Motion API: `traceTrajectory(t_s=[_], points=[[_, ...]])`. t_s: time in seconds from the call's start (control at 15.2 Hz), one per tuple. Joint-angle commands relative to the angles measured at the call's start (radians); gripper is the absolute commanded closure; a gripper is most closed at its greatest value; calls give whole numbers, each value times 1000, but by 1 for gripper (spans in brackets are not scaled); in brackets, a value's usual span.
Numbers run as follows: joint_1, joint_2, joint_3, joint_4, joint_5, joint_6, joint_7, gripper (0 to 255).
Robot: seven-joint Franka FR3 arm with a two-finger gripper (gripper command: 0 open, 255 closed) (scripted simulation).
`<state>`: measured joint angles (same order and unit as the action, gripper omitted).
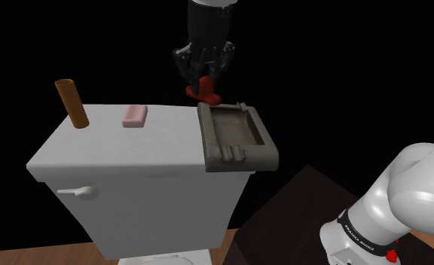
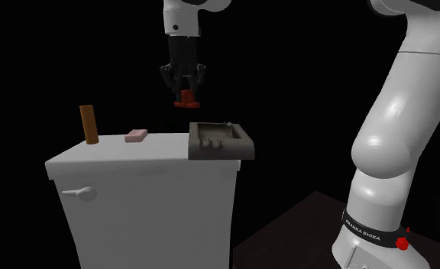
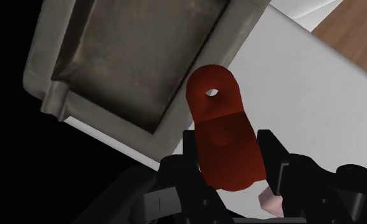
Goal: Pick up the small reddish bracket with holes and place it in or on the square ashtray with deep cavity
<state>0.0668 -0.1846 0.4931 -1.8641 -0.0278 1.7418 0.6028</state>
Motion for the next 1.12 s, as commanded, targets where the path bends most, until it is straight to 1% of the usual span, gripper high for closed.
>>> traceTrajectory(t_s=[0.0, 0.33, 1.06], points=[[-8, -82, -34, -71, 34, 1, -54, 255], [-6, -268, -126, -235, 81, -10, -168, 255], [2, -273, -113, -387, 89, 137, -159, 255]])
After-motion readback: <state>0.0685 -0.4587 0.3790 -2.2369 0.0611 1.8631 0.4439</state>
